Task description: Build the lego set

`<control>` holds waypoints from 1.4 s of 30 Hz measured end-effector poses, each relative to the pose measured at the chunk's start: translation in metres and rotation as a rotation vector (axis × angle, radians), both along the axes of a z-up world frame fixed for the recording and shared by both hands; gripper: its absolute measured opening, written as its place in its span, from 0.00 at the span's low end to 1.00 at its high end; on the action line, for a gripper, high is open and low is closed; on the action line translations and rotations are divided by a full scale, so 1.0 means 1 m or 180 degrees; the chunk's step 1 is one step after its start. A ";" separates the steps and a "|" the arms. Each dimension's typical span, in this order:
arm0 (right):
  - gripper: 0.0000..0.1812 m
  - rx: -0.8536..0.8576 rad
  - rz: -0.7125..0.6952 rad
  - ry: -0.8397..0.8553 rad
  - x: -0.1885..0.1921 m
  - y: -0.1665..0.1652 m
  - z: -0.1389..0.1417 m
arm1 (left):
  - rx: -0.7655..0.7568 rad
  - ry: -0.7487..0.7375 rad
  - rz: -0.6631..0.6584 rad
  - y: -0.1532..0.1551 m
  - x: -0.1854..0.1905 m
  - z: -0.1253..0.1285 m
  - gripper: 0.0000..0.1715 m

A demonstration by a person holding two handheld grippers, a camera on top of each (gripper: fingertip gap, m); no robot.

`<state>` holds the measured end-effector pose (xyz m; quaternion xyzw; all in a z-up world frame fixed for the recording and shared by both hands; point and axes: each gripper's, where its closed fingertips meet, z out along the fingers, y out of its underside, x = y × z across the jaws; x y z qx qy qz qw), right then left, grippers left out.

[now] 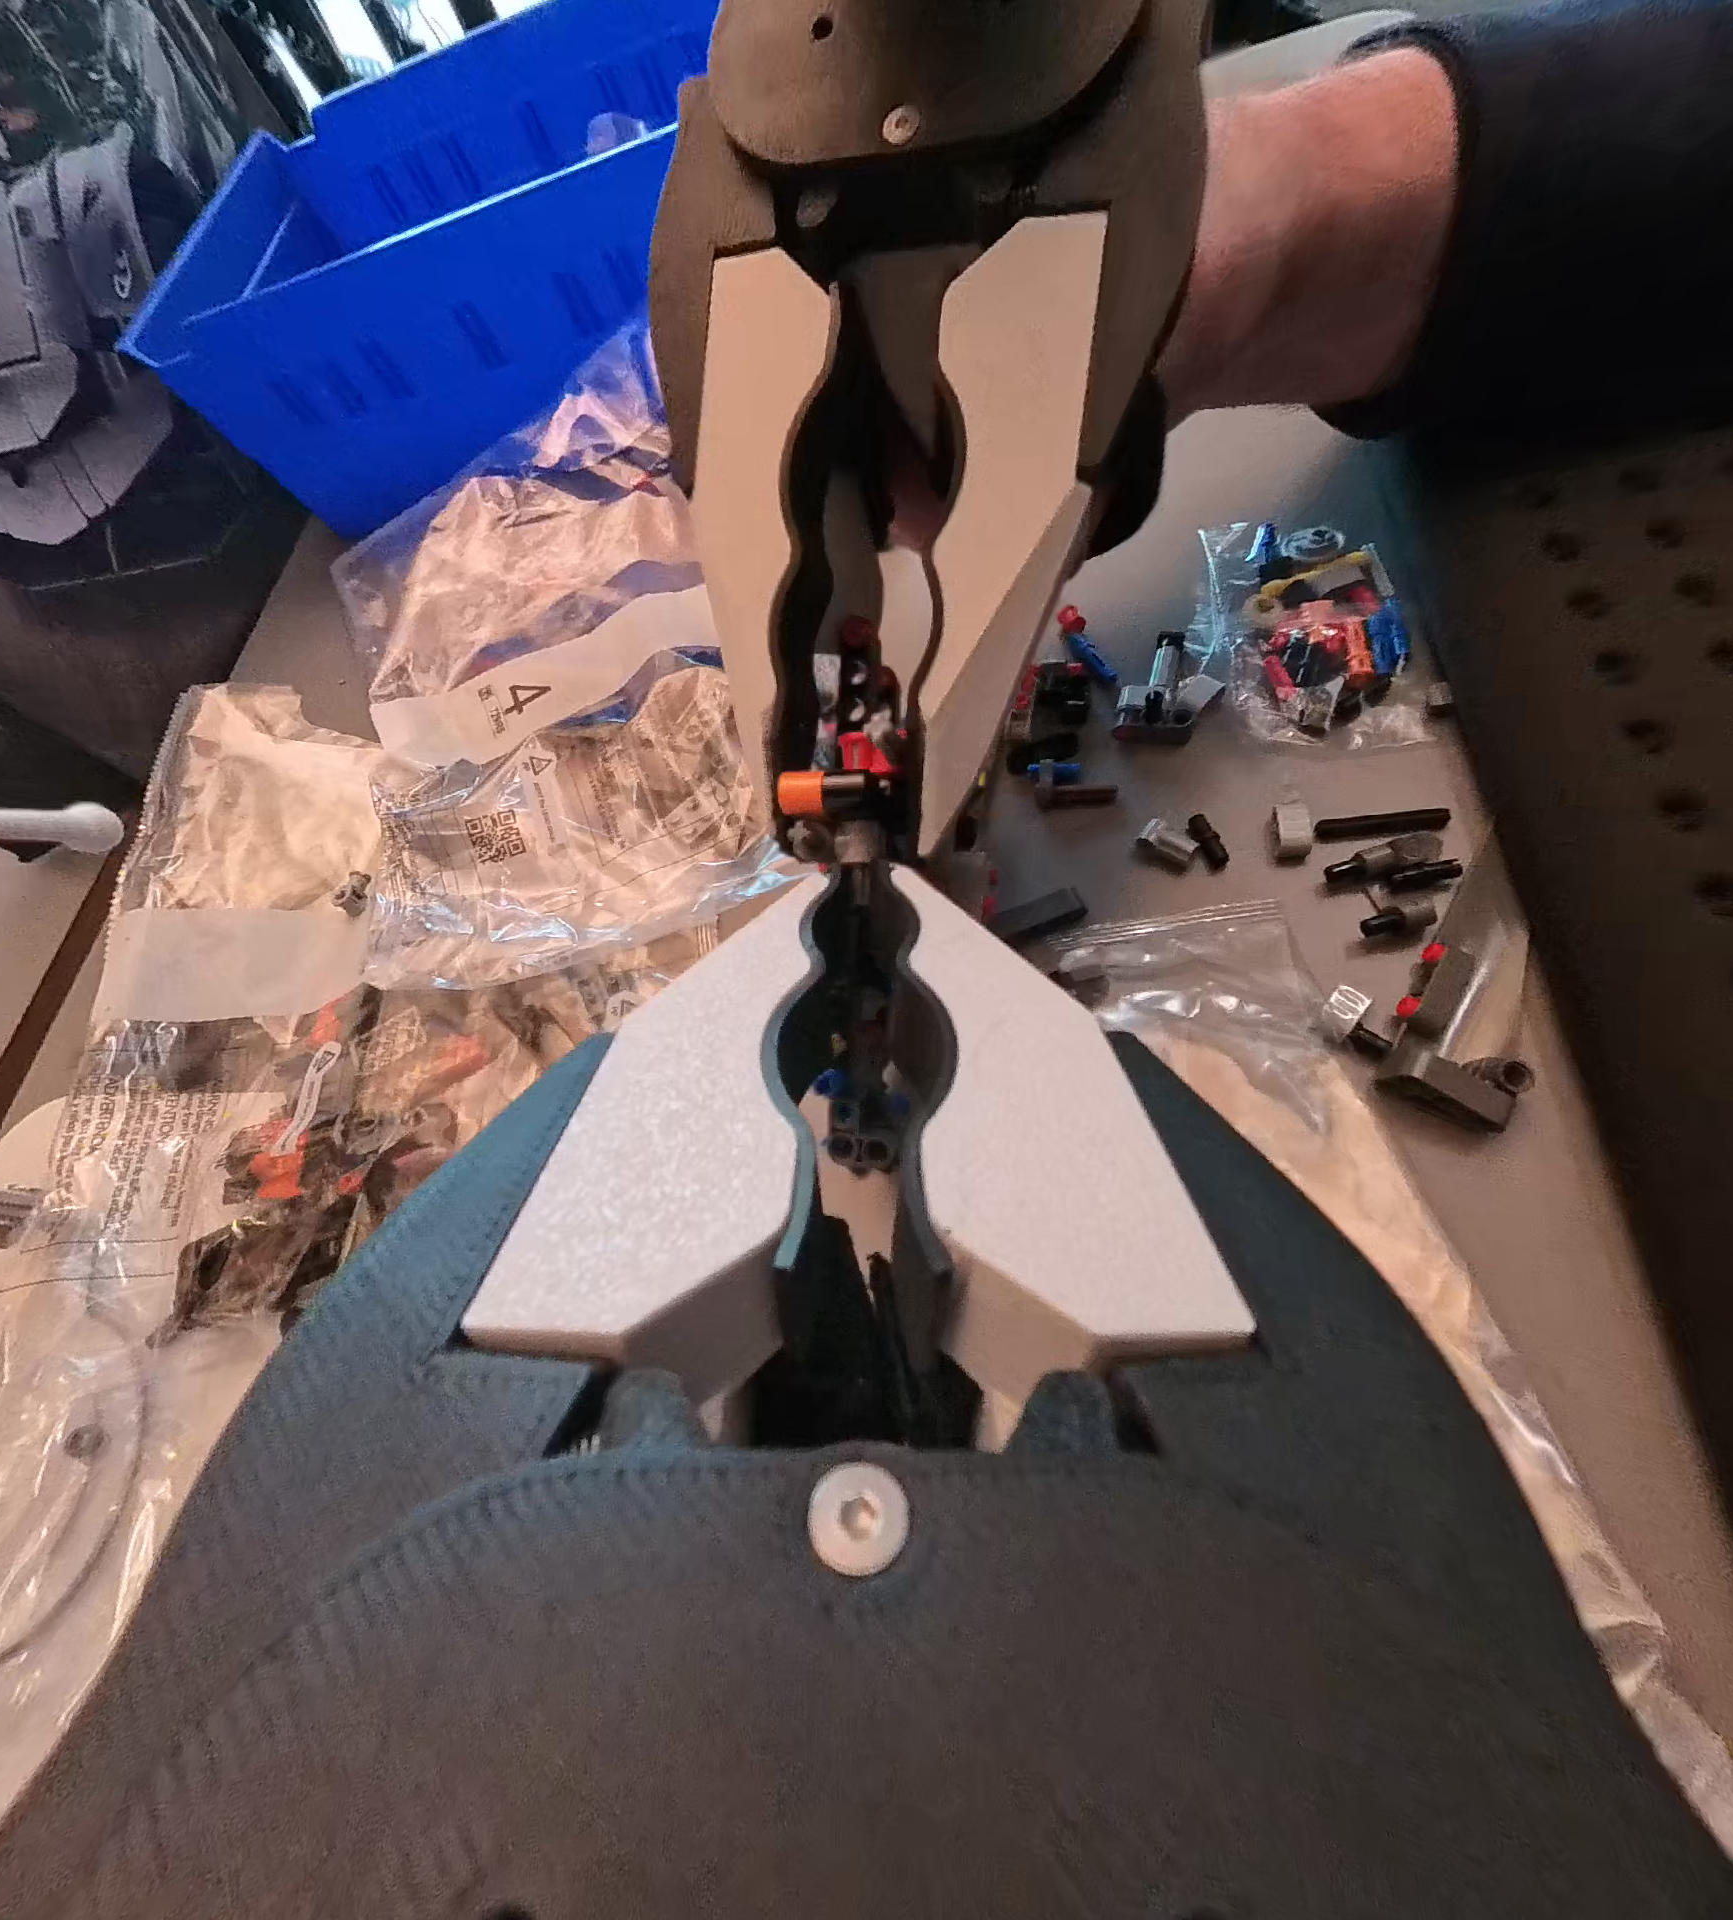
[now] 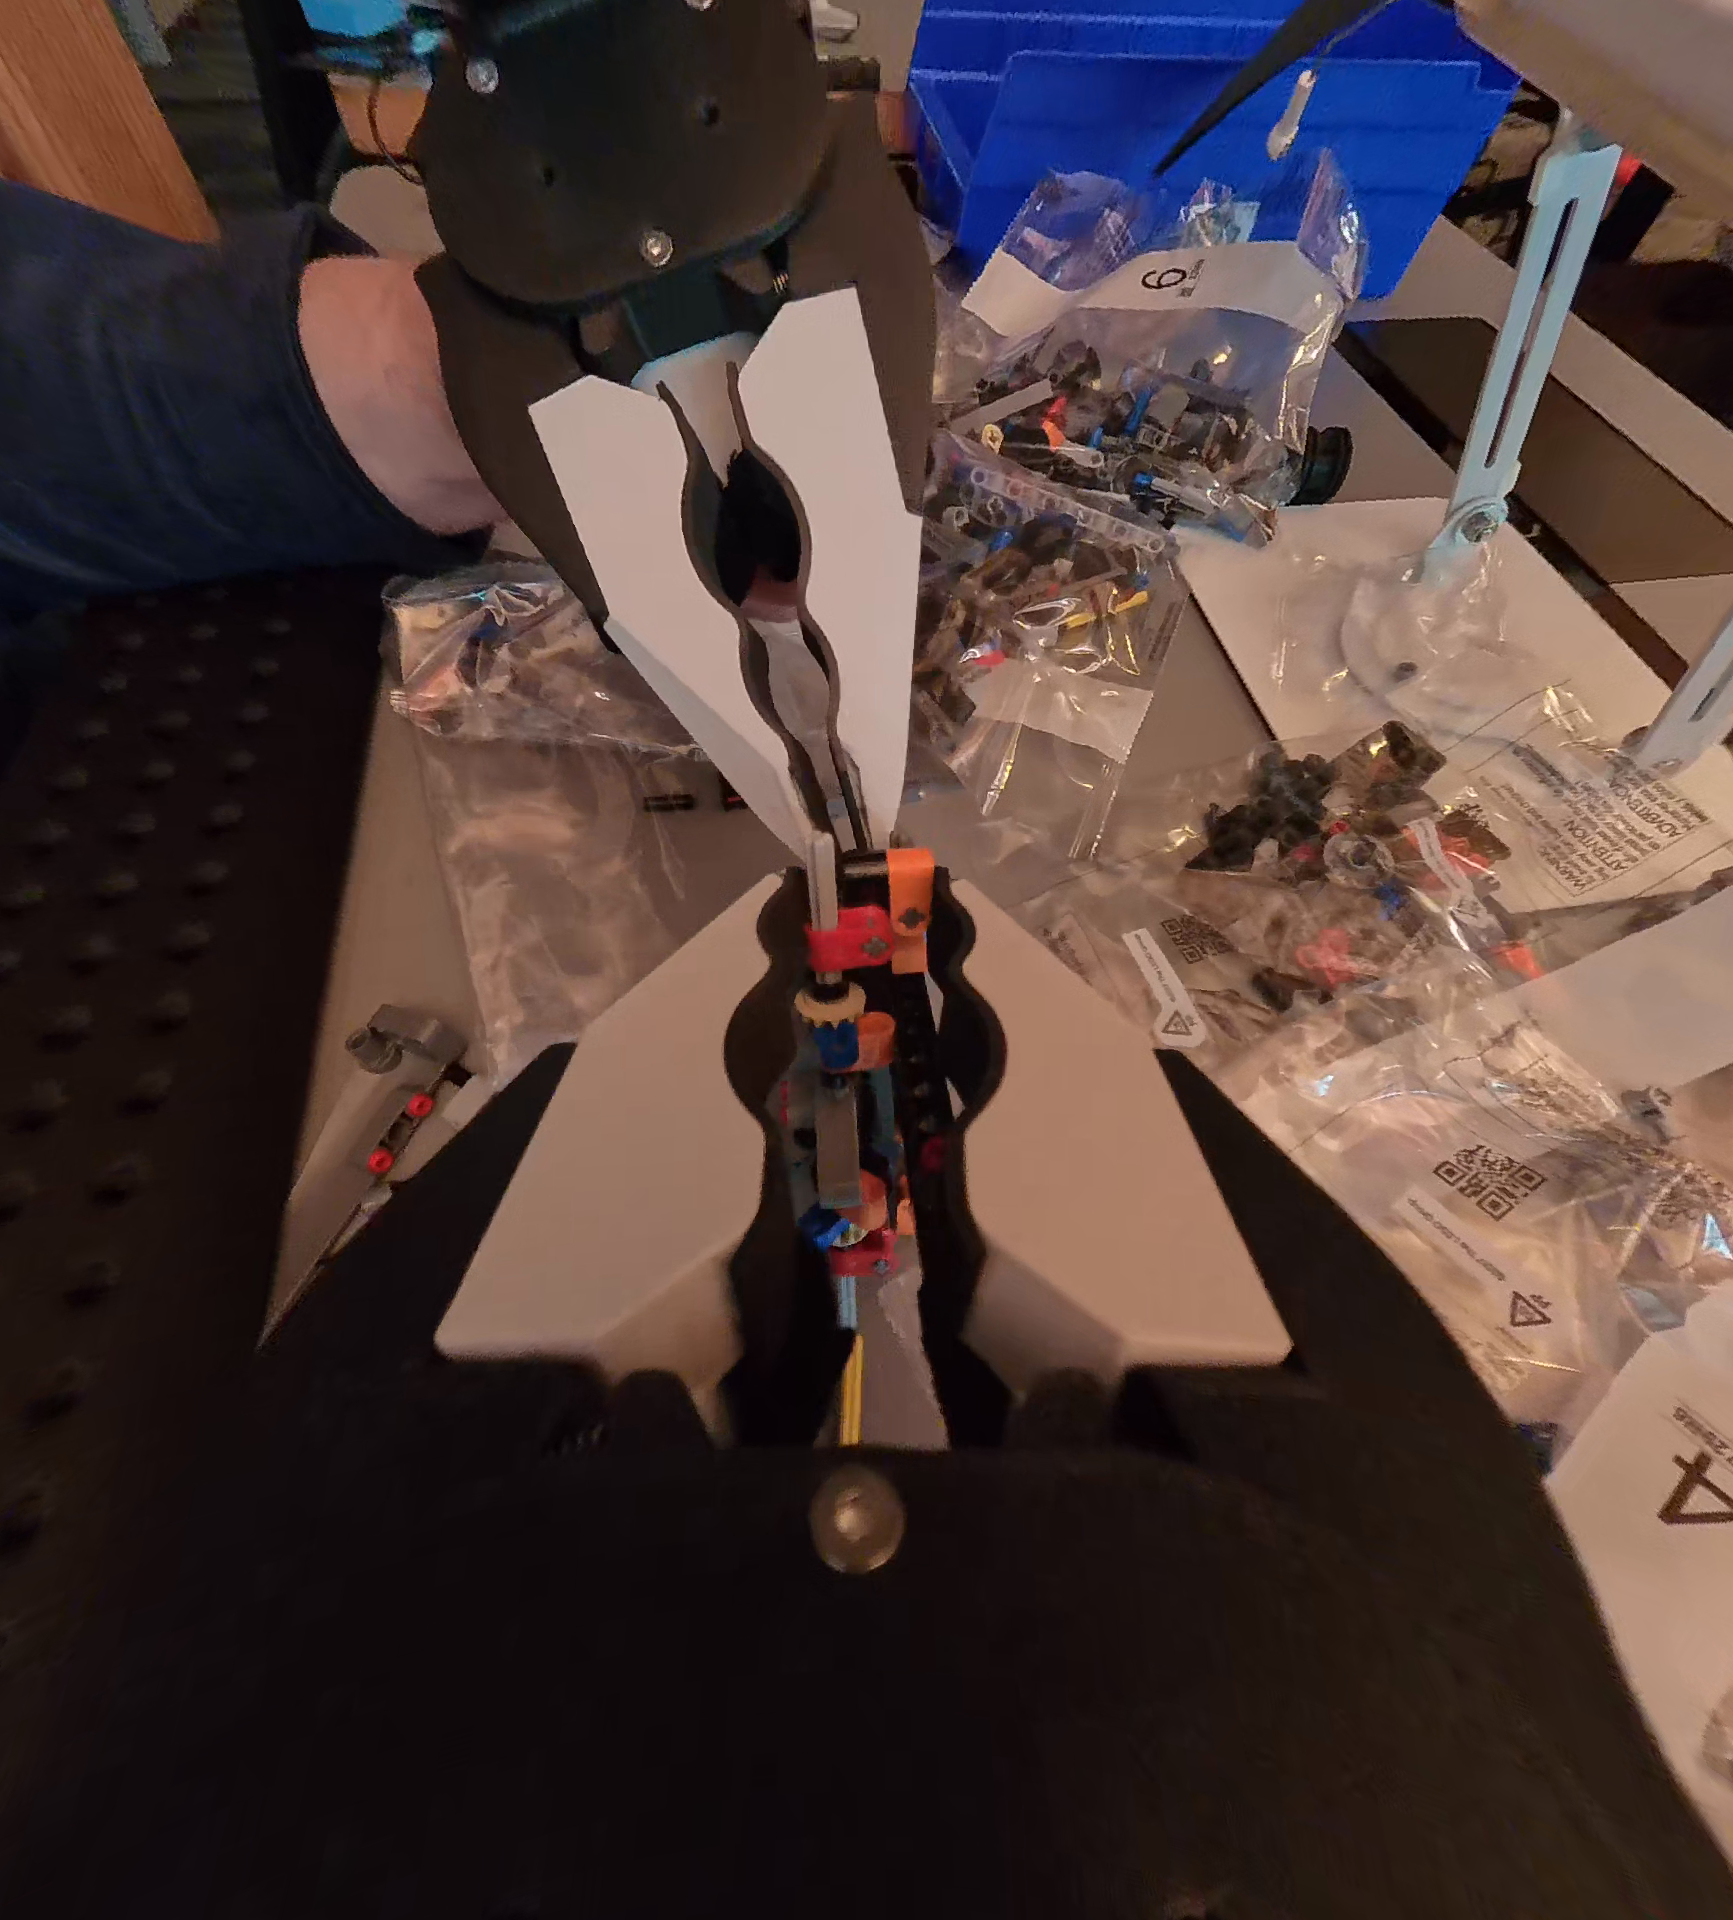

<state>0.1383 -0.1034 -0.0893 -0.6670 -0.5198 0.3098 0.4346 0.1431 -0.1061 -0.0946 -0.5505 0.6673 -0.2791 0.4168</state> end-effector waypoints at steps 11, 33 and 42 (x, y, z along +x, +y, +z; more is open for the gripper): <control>0.11 -0.0240 0.0119 0.0163 0.002 -0.002 -0.002 | 0.0003 -0.0014 -0.0066 -0.003 0.000 -0.003 0.01; 0.11 -0.0122 0.0120 0.0171 0.007 0.000 -0.002 | -0.0118 -0.0078 -0.0045 -0.004 0.007 -0.001 0.09; 0.12 -0.0127 0.0138 0.0242 0.007 -0.001 0.002 | -0.0198 -0.0090 -0.0054 -0.004 0.007 -0.001 0.06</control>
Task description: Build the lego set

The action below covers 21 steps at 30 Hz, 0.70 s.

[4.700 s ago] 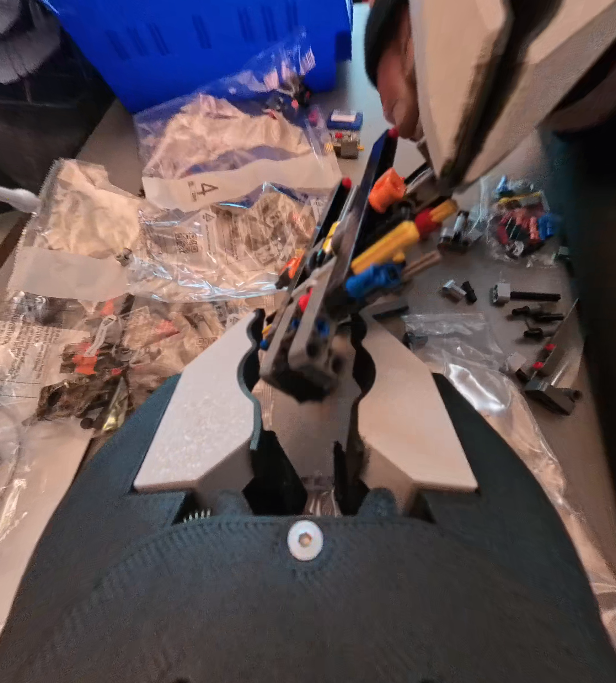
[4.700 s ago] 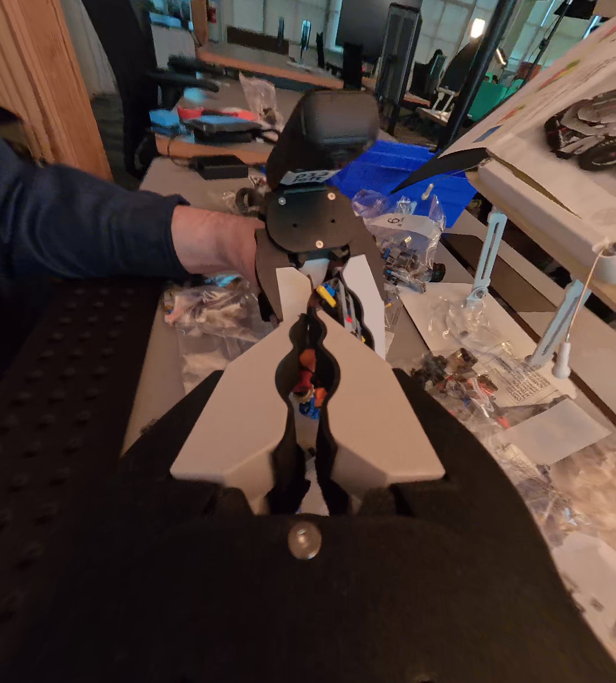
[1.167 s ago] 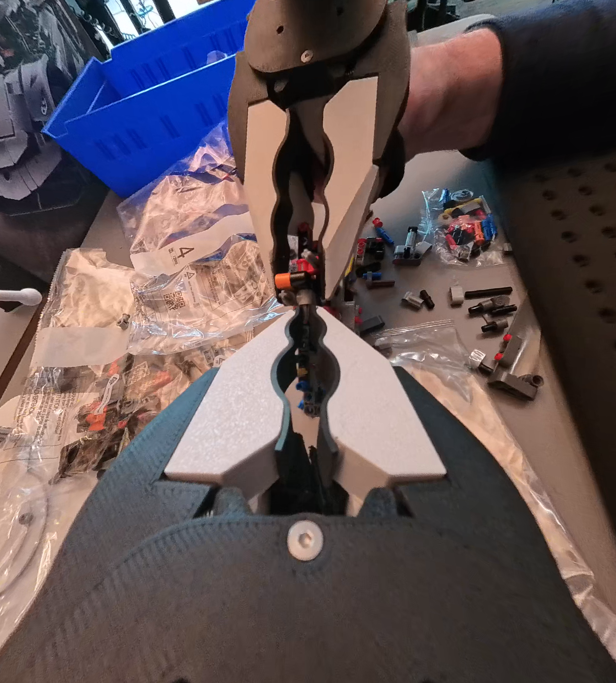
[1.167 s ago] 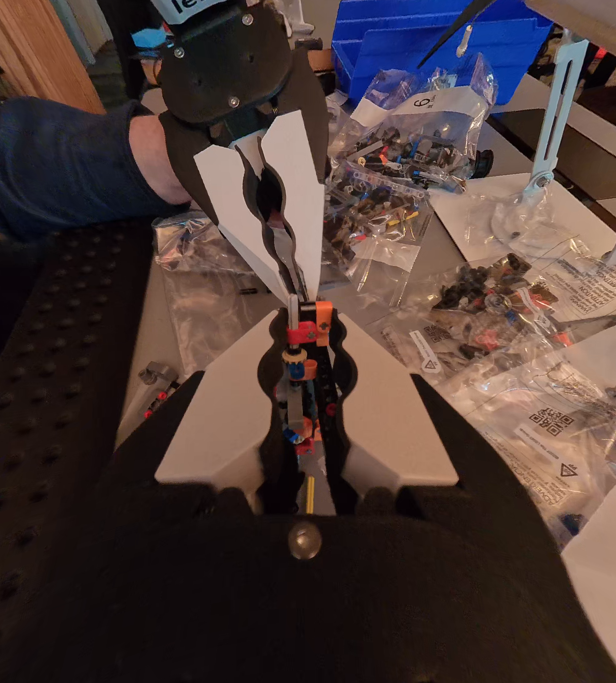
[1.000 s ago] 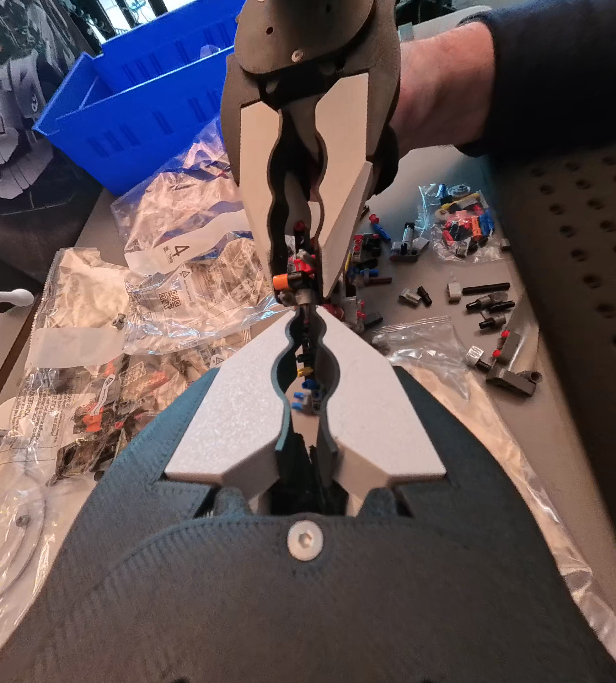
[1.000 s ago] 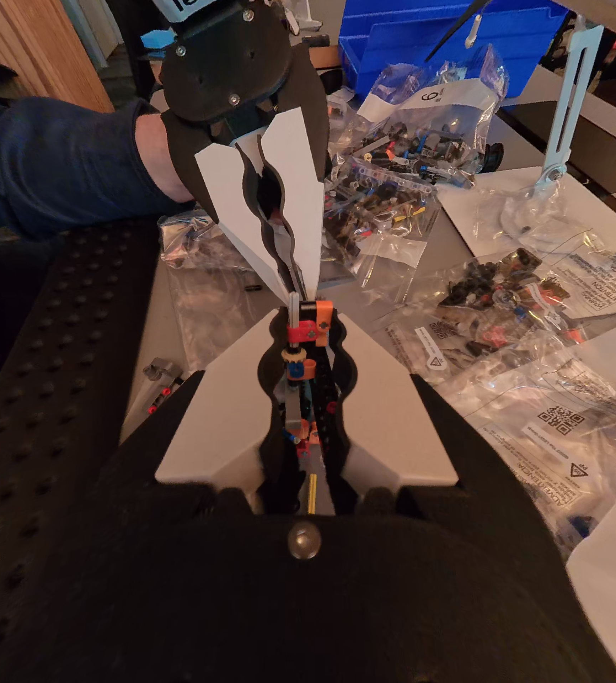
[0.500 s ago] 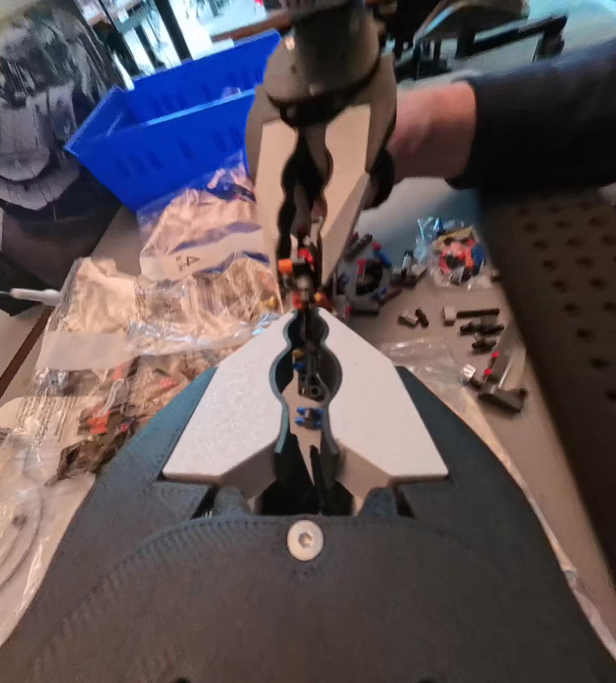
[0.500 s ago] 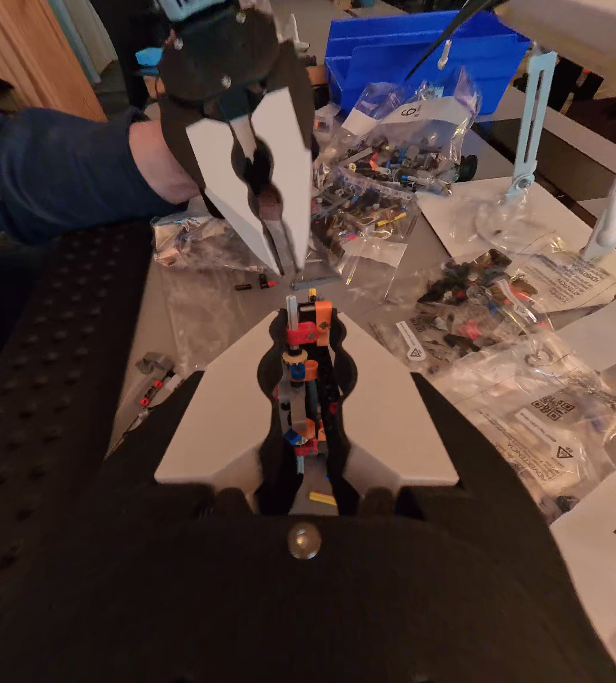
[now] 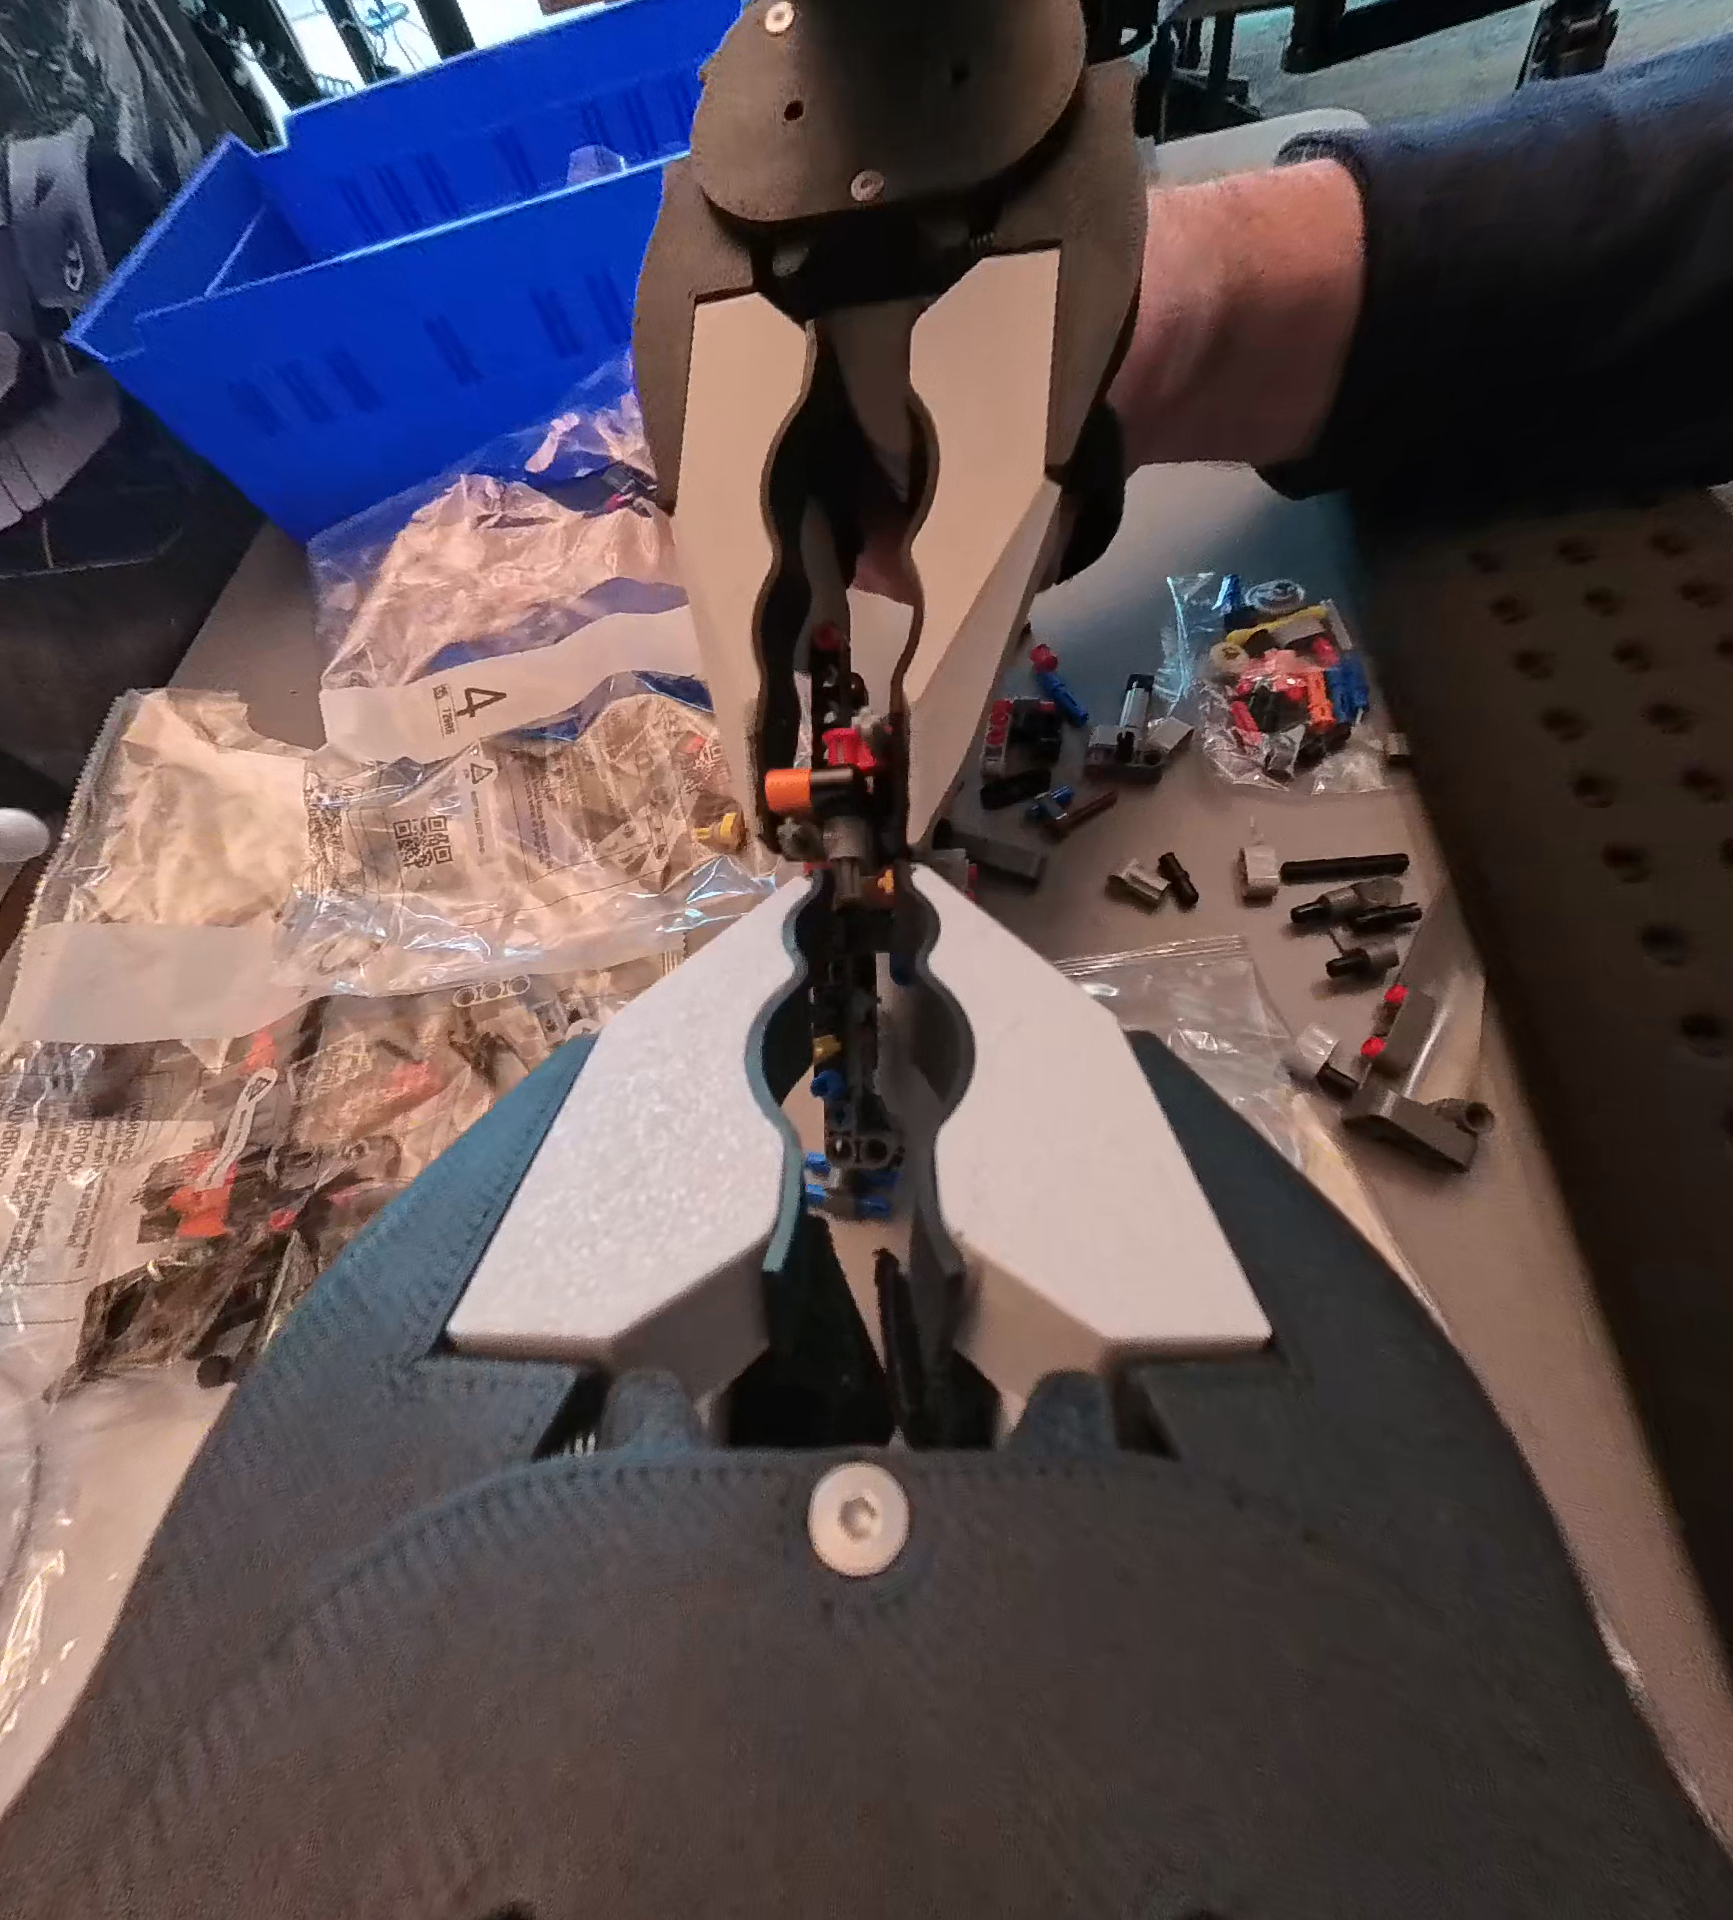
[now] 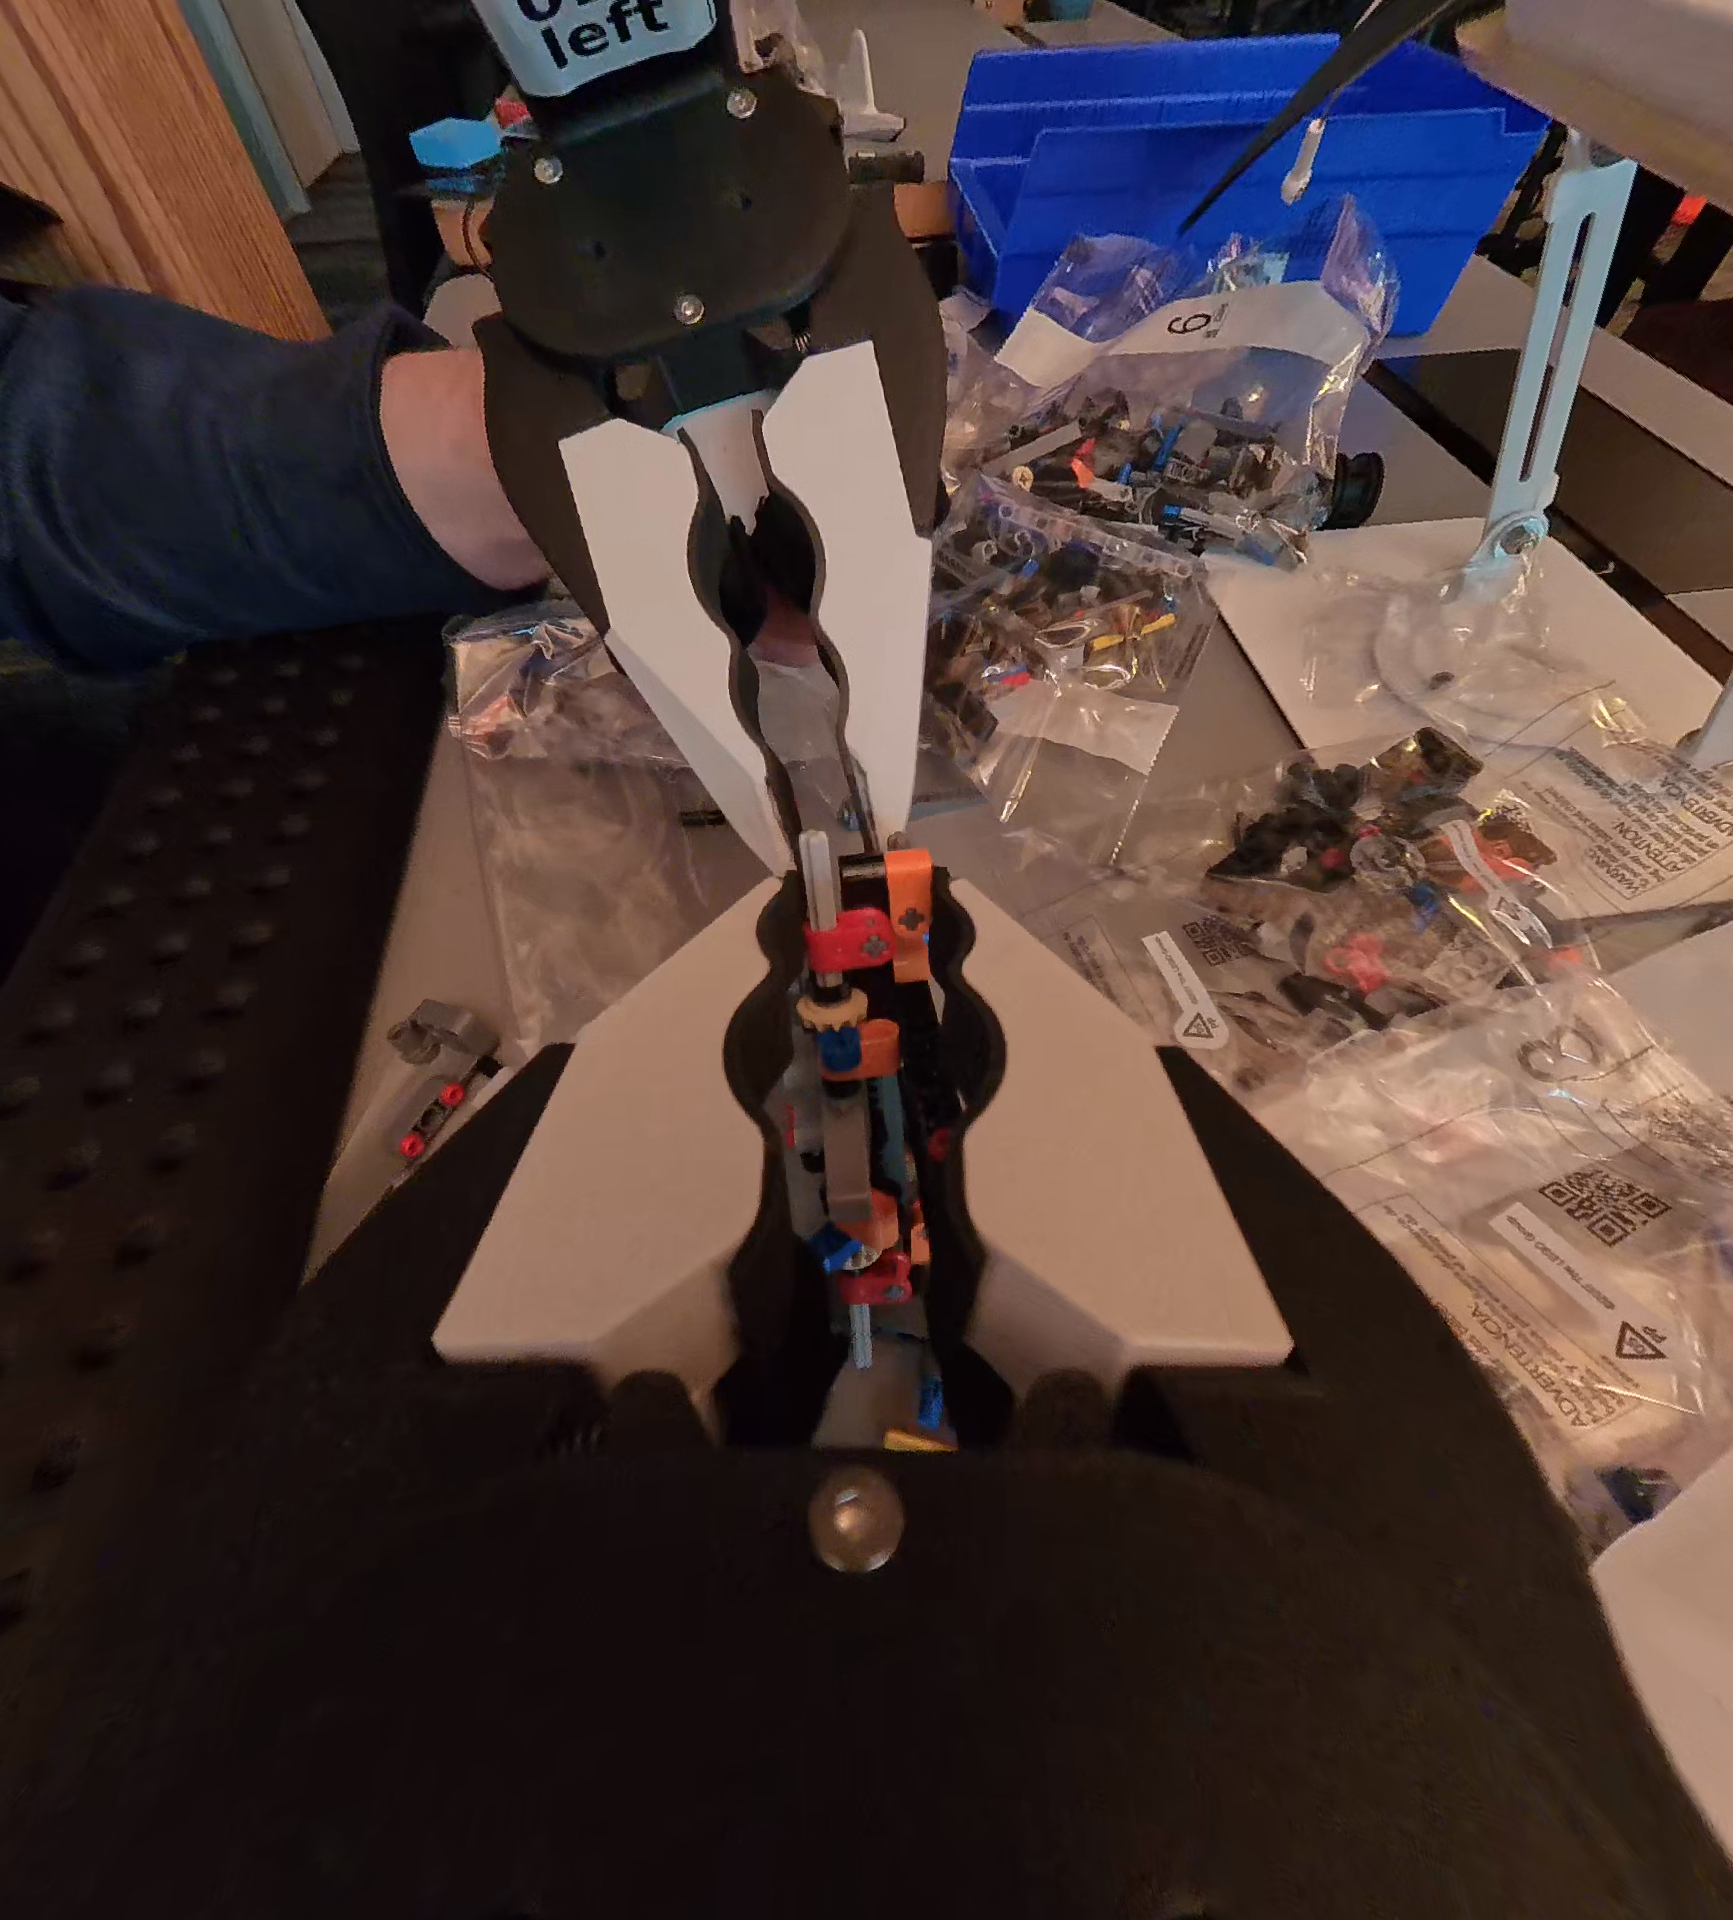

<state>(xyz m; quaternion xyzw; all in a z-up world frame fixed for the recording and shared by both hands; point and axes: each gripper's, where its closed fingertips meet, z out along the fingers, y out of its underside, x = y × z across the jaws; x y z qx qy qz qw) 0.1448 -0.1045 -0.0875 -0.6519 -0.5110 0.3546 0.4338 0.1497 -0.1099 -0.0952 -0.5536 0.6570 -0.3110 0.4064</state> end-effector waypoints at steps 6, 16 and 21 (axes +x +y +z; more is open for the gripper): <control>0.11 -0.0013 0.0002 -0.0050 0.000 0.000 -0.003 | -0.0024 0.0053 -0.0011 0.000 0.001 -0.005 0.05; 0.12 -0.0006 0.0077 -0.0065 -0.002 -0.004 -0.004 | -0.0327 -0.0037 -0.0094 -0.002 -0.001 -0.003 0.02; 0.12 -0.0017 0.0065 -0.0048 -0.001 -0.003 -0.003 | -0.0224 -0.0016 -0.0060 -0.001 0.001 -0.004 0.02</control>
